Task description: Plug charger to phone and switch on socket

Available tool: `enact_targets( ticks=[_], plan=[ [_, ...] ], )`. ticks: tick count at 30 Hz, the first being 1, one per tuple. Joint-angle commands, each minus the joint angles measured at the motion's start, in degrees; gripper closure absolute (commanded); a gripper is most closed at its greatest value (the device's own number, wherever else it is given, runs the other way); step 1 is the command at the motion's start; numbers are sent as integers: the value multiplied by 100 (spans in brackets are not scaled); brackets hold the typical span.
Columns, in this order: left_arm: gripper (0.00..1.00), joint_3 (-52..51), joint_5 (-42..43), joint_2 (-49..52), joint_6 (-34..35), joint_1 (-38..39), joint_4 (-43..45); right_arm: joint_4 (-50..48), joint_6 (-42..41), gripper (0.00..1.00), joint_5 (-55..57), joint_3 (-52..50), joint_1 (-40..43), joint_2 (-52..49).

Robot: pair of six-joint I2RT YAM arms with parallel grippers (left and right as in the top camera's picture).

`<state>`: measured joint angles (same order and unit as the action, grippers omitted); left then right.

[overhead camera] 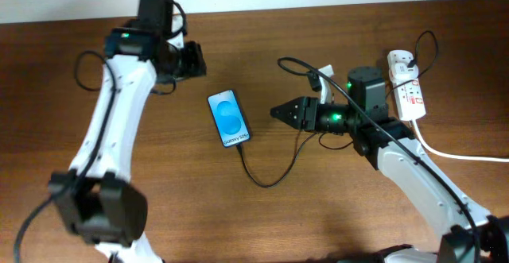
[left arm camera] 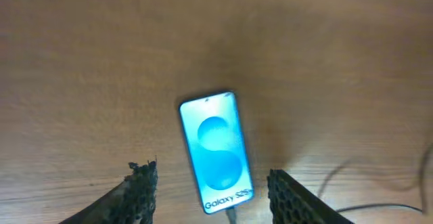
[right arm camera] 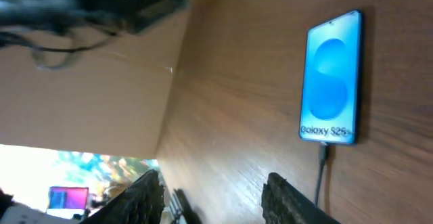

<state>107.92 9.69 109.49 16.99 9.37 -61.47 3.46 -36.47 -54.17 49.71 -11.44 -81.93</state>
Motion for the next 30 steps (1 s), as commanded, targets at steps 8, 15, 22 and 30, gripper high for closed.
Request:
enact_targets(
  ticks=[8,15,22,30],
  plan=[
    [18,66,-125,-457,-85,-15,-354,1567,1235,48,1572,55,26,1178],
    [1,66,-122,-457,-83,-15,-420,2413,1399,48,2306,114,61,1580],
    [1,66,-120,-457,-83,-15,-417,3683,2039,48,2527,647,813,1600],
    [1,66,-120,-457,-83,-15,-420,4441,2424,49,3075,1349,1720,1600]
  ],
)
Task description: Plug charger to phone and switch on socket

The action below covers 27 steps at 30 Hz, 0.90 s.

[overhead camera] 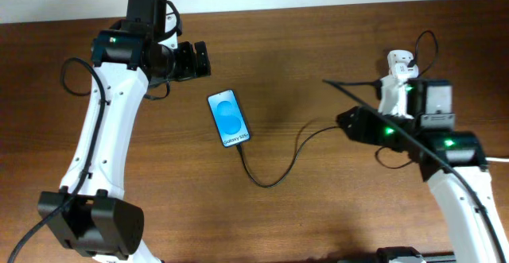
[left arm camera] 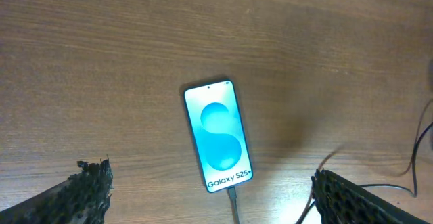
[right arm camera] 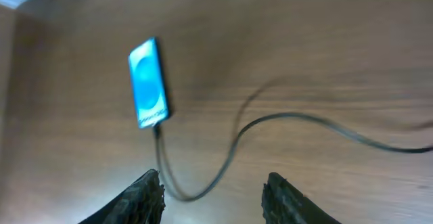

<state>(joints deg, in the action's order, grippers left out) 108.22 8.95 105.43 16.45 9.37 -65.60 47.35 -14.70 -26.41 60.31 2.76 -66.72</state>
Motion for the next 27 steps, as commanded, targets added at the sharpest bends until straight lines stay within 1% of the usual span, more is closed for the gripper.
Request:
enact_targets(
  ticks=[1,3,4,6,7,8,11,16,22,27],
  plan=[
    [1,35,-46,-50,-28,-15,-7,52,247,54,295,332,437,79],
    [1,35,-46,-50,-28,-15,-7,48,247,63,295,396,660,72],
    [1,35,-46,-50,-28,-15,-7,48,249,70,310,435,787,72],
    [1,35,-46,-50,-28,-15,-4,46,249,88,317,509,1040,72],
    [1,35,-46,-50,-28,-15,-7,46,251,95,317,553,1169,70],
    [1,35,-46,-50,-28,-15,-7,44,254,96,315,603,1307,66],
    [1,35,-46,-50,-28,-13,-7,59,385,96,315,835,1733,-24],
    [1,35,-46,-50,-28,-15,-4,87,398,96,310,1266,2345,-476],
    [1,35,-46,-50,-28,-15,-7,-42,304,96,245,1690,2962,-1598],
    [1,35,-46,-50,-28,-15,-7,-704,175,96,-109,1700,3257,-2389]
  ],
)
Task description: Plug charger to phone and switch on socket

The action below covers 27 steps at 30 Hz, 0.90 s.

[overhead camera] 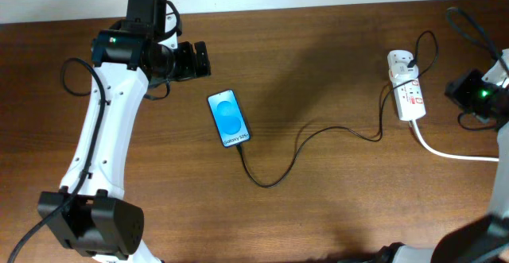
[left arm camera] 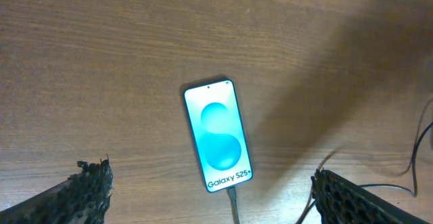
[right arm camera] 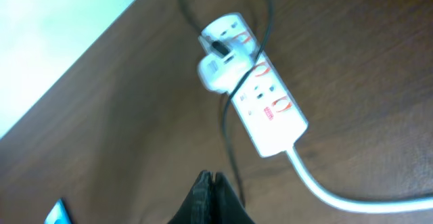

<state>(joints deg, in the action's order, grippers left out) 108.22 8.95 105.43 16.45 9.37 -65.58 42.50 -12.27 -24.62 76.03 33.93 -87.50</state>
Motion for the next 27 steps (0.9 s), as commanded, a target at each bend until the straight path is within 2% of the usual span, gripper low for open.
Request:
enact_targets(
  ticks=[1,13,27],
  plan=[
    [1,35,-46,-50,-28,-15,-9,-369,-179,96,-321,129,190,-476],
    [1,35,-46,-50,-28,-15,-9,-1659,-588,96,-321,129,289,-1547],
    [1,35,-46,-50,-28,-15,-9,-2581,-601,96,-409,127,225,-2400]
  ],
)
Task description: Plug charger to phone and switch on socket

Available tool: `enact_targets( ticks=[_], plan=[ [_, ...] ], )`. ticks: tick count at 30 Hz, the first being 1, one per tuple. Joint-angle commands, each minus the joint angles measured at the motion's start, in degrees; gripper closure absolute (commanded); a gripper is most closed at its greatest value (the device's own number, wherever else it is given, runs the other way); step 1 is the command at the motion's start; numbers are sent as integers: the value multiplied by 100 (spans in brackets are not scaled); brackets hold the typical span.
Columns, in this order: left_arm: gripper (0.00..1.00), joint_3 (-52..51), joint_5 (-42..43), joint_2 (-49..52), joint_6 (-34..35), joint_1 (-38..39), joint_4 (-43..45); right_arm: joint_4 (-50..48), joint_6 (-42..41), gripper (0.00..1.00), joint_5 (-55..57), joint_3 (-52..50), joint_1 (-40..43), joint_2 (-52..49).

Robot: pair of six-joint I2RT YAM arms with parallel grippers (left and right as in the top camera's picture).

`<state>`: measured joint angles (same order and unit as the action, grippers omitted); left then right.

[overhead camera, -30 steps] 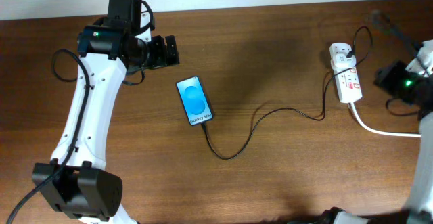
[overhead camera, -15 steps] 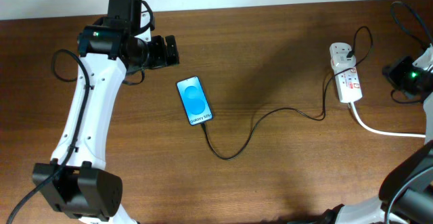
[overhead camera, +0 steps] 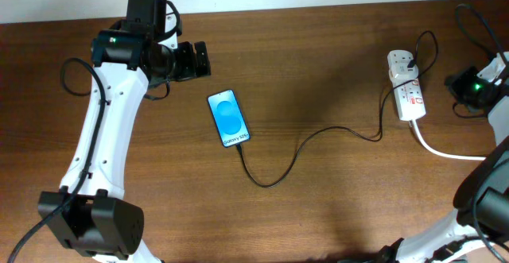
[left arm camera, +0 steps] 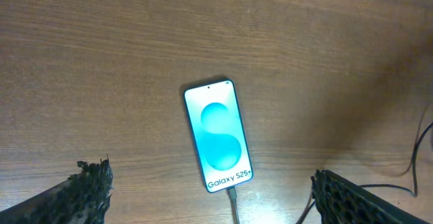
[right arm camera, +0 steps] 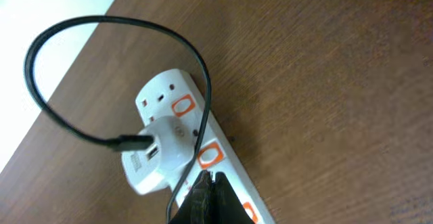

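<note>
A phone [overhead camera: 229, 118] with a lit blue screen lies flat on the wooden table [overhead camera: 318, 199], also seen in the left wrist view as the phone [left arm camera: 218, 137]. A black cable [overhead camera: 302, 148] is plugged into its lower end and runs to a white charger [right arm camera: 159, 155] seated in the white socket strip [overhead camera: 406, 88]. My left gripper [left arm camera: 210, 190] hangs open above the phone's near end. My right gripper [right arm camera: 210, 178] is shut with nothing in it, its tips just over the socket strip [right arm camera: 223, 163] between two orange switches, beside the charger.
A thick white lead [overhead camera: 453, 152] runs from the strip off the right edge. The black cable loops [right arm camera: 101, 61] above the strip near the table's far edge. Pale wall lies beyond that edge.
My right gripper has come down close over the socket strip, tips now by the orange switches next to the charger. The left arm, phone and cable are unchanged.
First my right gripper stood open near the table's middle, right of the plugged-in phone. Then it was farther right, still open. Then it was shut, high above the socket strip, and now it is low over the switches. The left gripper rose and widened early, then stayed.
</note>
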<state>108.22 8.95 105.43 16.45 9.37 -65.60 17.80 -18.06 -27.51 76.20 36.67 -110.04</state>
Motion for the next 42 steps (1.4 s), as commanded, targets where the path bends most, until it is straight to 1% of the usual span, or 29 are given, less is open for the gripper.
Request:
enact_targets(
  ticks=[1,11,21,25,29,42],
  plan=[
    [1,35,-46,-50,-28,-15,-4,-155,-24,96,-118,109,-81,-175],
    [1,35,-44,-50,-28,-15,-4,-378,-116,96,-46,107,-372,-573],
    [1,35,-46,-50,-28,-15,-7,-595,-459,96,-33,107,-562,-1003],
    [1,35,-46,-50,-28,-15,-7,-697,-516,96,37,107,-704,-1038],
    [1,35,-46,-50,-28,-15,-7,-699,-796,96,295,107,-780,-1038],
    [1,35,-46,-50,-28,-15,-4,-710,-881,96,380,105,-857,-1040]
  ],
)
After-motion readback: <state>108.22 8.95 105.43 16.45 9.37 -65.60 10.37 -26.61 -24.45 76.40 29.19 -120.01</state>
